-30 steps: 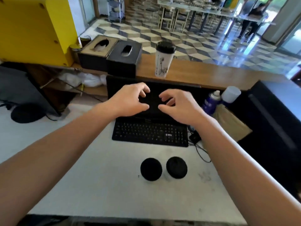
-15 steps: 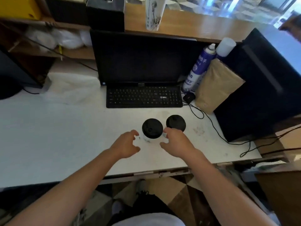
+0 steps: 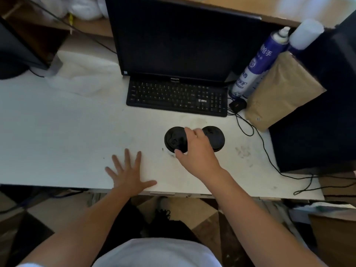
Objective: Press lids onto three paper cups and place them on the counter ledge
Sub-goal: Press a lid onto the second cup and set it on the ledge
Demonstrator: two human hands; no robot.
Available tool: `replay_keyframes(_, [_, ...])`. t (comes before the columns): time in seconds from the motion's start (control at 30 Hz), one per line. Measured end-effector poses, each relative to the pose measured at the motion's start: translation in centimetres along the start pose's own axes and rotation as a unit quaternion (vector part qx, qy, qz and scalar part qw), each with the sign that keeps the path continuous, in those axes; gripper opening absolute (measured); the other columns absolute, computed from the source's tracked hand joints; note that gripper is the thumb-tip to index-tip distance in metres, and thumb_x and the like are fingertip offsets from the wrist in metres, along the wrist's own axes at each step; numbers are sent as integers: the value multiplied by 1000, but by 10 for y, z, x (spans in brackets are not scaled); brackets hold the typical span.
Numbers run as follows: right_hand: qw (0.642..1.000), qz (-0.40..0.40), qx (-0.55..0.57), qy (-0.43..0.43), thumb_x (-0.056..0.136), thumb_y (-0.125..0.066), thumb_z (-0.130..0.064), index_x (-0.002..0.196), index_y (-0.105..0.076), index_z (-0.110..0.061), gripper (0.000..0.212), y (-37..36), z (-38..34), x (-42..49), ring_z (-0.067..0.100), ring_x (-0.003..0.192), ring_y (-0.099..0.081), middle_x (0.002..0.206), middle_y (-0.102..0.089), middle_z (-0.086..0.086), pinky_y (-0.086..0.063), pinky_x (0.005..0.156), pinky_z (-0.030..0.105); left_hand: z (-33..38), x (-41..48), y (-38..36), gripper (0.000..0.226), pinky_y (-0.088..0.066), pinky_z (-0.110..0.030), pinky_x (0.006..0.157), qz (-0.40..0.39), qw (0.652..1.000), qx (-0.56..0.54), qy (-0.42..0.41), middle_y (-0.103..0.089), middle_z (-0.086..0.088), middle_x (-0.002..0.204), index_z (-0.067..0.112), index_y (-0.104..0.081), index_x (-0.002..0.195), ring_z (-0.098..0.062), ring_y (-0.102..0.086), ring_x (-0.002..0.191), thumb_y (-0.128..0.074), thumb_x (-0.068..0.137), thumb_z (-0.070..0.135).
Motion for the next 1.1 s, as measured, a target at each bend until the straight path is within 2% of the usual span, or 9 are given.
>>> replay_keyframes(0.13, [996, -42, -73, 24, 93, -67, -36, 156, -30, -15, 77, -3, -3, 20, 36, 137, -28, 154, -32, 9, -34, 113, 44, -5, 7, -15, 113, 4, -75, 113, 73, 997, 0, -25, 38, -10, 160, 35, 36, 148, -52, 27, 146, -9, 66, 99])
replay_keyframes(0.2, [990, -75, -109, 36, 92, -68, -37, 156, -29, -17, 77, -8, -7, 30, 37, 138, -28, 155, -31, 9, -36, 112, 46, -8, 8, -18, 109, 6, -74, 113, 104, 994, -7, -36, 32, -11, 163, 34, 32, 150, -51, 24, 147, -3, 68, 98])
replay_keyframes(0.43, [987, -98, -122, 41, 91, -69, -32, 151, -37, -19, 69, -17, -18, 42, 33, 132, -34, 146, -36, 5, -41, 104, 40, -10, 9, -21, 106, 16, -70, 113, 137, 990, -7, -44, 31, -10, 163, 35, 25, 153, -46, 30, 147, -9, 73, 95])
replay_keyframes(0.63, [988, -109, -108, -9, 90, -71, -36, 149, -39, -17, 70, -10, -13, 40, 31, 132, -37, 144, -36, 3, -44, 105, 42, -11, 8, -23, 94, 6, -67, 119, 195, 978, -39, -69, 0, -11, 169, 33, -14, 161, -44, 9, 153, -16, 84, 87])
replay_keyframes(0.8, [994, -84, -64, -18, 87, -74, -37, 152, -39, -17, 76, 12, -23, 38, 27, 135, -39, 147, -38, 2, -39, 107, 35, -13, 5, -20, 97, 10, -67, 118, 158, 984, -51, -58, 15, -7, 167, 35, -3, 161, -41, 21, 152, -10, 81, 89])
replay_keyframes(0.87, [996, -79, -38, -21, 86, -76, -37, 148, -44, -17, 72, 22, -29, 37, 25, 131, -43, 144, -41, 2, -37, 98, 28, -10, 7, -10, 106, 17, -65, 117, 121, 987, -94, -52, 23, -5, 166, 36, 3, 160, -39, 27, 150, -15, 74, 95])
replay_keyframes(0.93, [997, -76, 2, -29, 85, -78, -38, 147, -47, -18, 72, 29, -33, 36, 23, 130, -46, 142, -45, 2, -35, 93, 25, -3, 5, 11, 123, 15, -61, 119, 86, 973, -199, -81, 20, -1, 168, 33, 7, 160, -33, 24, 152, -27, 63, 100])
replay_keyframes(1.0, [995, -79, 49, -43, 83, -80, -41, 148, -46, -20, 76, 29, -34, 35, 22, 129, -50, 143, -48, 0, -38, 94, 27, 6, -5, 45, 127, 1, -55, 124, 93, 927, -329, -154, 8, 4, 170, 33, 4, 159, -23, 9, 156, -51, 62, 93])
replay_keyframes(1.1, [980, -108, 144, -82, 78, -82, -43, 146, -51, -24, 78, 19, -36, 29, 21, 122, -58, 138, -55, -6, -49, 97, 33, 21, -29, 94, 116, -25, -43, 119, 159, 870, -418, -210, -22, 8, 164, 39, -15, 156, -16, -22, 148, -82, 65, 64])
Point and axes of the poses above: each hand's wrist, its own x-axis towards the middle knuckle, its own y-axis out of the back of the hand, z = x × y, the point moved 4 cm from there along x, towards the middle knuckle
